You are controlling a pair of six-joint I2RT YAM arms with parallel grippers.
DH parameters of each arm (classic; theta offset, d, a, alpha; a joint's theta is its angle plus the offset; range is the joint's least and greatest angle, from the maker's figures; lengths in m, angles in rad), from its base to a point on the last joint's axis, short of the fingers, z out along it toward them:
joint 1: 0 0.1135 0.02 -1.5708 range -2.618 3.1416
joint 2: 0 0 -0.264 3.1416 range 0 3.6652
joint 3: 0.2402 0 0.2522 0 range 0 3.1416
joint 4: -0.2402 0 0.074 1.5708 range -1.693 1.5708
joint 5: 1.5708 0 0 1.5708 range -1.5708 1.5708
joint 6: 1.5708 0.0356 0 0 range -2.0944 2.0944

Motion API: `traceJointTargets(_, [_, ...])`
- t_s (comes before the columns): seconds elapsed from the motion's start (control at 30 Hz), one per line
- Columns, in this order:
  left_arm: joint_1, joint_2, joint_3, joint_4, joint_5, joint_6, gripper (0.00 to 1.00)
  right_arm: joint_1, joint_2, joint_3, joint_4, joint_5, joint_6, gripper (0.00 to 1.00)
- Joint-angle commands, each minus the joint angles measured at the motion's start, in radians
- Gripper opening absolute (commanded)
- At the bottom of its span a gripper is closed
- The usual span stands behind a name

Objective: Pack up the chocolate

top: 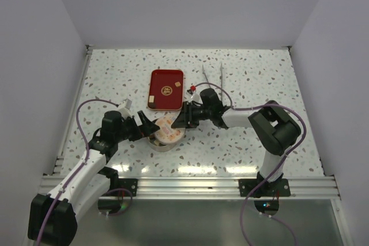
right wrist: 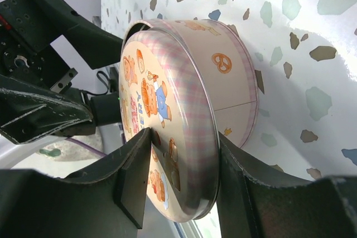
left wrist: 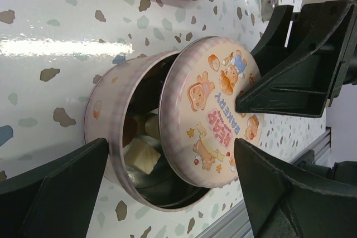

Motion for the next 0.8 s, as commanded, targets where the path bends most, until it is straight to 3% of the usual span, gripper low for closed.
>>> traceJointTargets(0.0, [-0.005, -0.003, -0.004, 0.047, 0.049, -0.024, 1.0, 0.033, 0.025, 0.029, -0.099, 0.092, -0.072, 0.47])
traceJointTargets(0.77, [-0.005, 0.009, -0.036, 0.113, 0.098, -0.048, 1.0, 0.101, 0.033, 0.141, -0.266, 0.156, -0.155, 0.51])
